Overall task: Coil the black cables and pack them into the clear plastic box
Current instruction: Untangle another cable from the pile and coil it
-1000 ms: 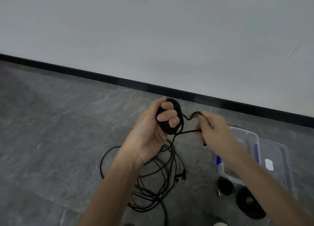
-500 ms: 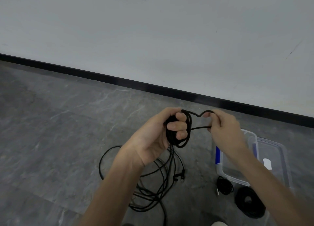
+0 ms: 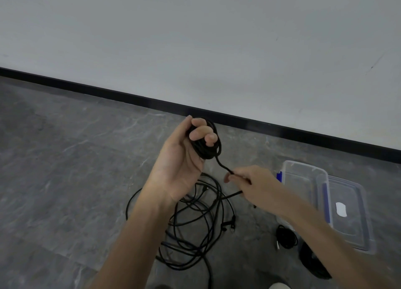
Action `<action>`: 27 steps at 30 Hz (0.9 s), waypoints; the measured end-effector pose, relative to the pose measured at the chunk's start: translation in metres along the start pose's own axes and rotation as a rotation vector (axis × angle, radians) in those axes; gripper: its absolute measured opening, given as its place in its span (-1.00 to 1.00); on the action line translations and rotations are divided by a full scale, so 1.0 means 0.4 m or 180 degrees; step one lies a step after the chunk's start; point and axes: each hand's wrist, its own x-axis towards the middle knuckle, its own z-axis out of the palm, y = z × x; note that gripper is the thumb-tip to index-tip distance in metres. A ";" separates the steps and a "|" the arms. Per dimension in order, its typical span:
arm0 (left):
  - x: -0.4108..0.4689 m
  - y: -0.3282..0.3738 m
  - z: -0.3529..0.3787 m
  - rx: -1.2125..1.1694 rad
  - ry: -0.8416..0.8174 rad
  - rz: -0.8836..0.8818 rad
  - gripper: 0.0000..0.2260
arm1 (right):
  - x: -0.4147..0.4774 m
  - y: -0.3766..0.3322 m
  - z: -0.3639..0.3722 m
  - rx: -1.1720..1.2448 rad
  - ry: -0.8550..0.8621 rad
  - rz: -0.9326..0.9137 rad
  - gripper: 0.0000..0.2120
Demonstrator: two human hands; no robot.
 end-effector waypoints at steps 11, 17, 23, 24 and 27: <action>0.008 -0.004 0.002 0.1456 0.0671 0.1054 -0.76 | -0.041 -0.053 -0.020 0.0235 -0.0508 -0.0460 -0.88; 0.019 -0.026 -0.007 0.2354 0.0783 0.1420 -0.76 | -0.061 -0.067 -0.030 0.0534 -0.0954 -0.0598 -0.95; 0.022 -0.045 -0.028 0.3819 0.0817 0.1676 -0.78 | -0.074 -0.075 -0.033 0.0835 -0.1165 -0.0411 -0.82; 0.022 -0.049 -0.034 0.4170 0.0799 0.1698 -0.80 | -0.075 -0.076 -0.033 0.0844 -0.1155 -0.0375 -0.78; 0.024 -0.061 -0.048 0.5525 0.0786 0.1404 -0.80 | -0.076 -0.084 -0.034 0.0660 -0.0953 -0.0455 -0.70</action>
